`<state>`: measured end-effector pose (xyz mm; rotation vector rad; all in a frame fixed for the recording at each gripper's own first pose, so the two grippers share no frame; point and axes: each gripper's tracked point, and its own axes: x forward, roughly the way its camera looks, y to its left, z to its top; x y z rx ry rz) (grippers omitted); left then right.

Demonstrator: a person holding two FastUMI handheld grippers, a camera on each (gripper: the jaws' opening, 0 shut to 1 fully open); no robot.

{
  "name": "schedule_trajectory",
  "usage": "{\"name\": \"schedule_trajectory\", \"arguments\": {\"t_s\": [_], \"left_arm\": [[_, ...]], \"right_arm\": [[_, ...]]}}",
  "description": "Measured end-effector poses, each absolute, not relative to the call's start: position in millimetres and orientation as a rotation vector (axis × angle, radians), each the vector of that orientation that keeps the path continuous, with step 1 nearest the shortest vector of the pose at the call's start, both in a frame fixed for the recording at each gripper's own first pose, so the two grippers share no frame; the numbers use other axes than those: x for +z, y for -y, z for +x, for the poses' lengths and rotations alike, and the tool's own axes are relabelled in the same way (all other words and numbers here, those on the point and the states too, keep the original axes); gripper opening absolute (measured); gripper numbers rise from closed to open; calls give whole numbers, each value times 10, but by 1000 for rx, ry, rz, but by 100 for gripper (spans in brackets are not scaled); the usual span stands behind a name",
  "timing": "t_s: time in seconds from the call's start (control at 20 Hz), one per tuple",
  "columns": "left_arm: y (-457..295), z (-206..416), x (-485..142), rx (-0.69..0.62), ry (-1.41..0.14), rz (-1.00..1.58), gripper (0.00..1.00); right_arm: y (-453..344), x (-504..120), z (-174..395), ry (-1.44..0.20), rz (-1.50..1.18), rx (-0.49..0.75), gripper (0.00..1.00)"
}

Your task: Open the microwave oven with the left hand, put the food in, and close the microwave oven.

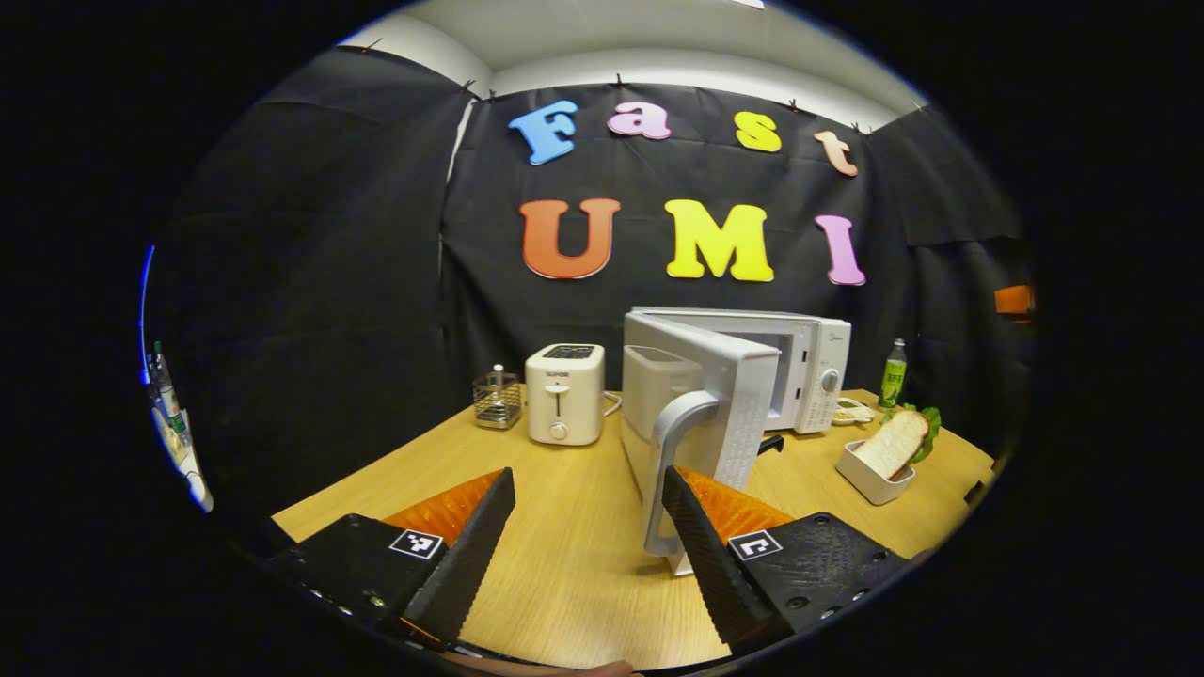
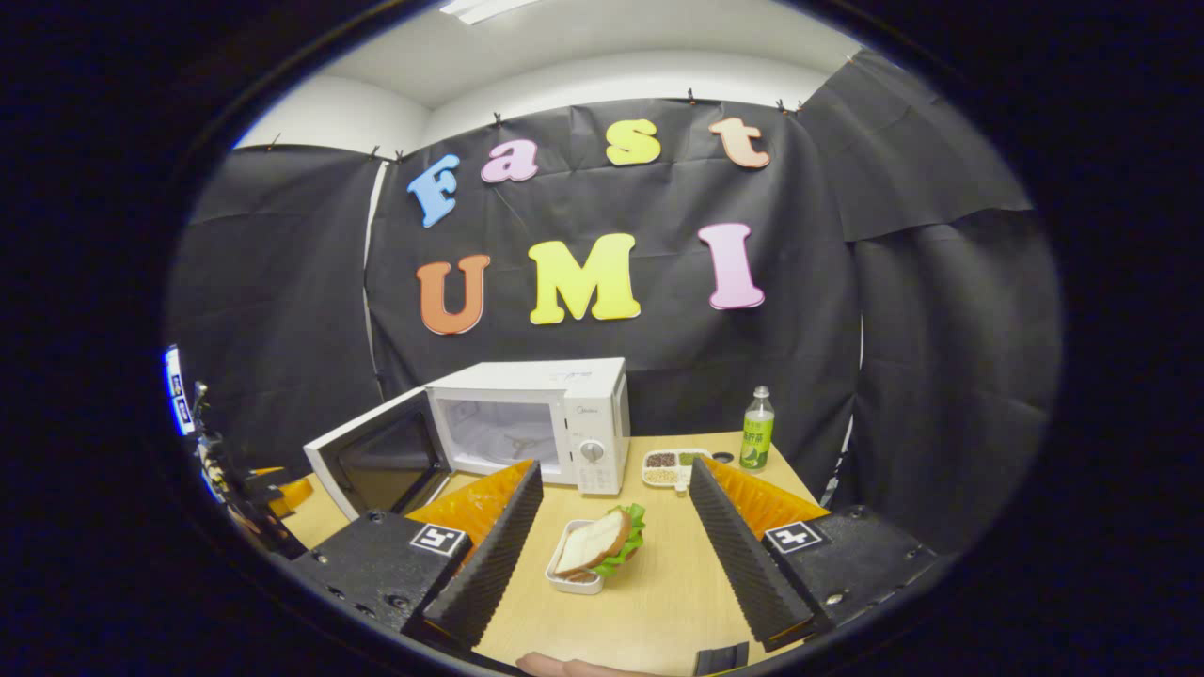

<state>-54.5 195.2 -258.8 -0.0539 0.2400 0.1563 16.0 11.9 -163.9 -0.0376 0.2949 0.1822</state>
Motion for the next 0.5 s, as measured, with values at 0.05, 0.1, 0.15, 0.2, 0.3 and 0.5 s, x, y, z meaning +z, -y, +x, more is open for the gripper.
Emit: {"name": "schedule_trajectory", "arguments": {"t_s": [0.05, 0.1, 0.15, 0.2, 0.3, 0.5], "left_arm": [[-2002, -586, -2489, 173, -241, -64, 94], [-2062, -639, -2372, 186, -226, -60, 94], [-2130, -657, -2234, 200, -201, -46, 95], [-2203, -664, -2115, 219, -186, -39, 96], [-2246, -648, -1929, 249, -174, -45, 95], [-2113, -541, -1635, 250, -143, -56, 95]], "right_arm": [[-125, -1650, 258, -309, -48, 181, 91], [-145, -1670, 362, -324, -58, 185, 100], [-176, -1716, 461, -350, -73, 203, 91], [-194, -1802, 567, -390, -95, 223, 100], [-112, -1976, 794, -485, -115, 236, 92], [33, -2458, 1132, -746, -38, 278, 100]]}}
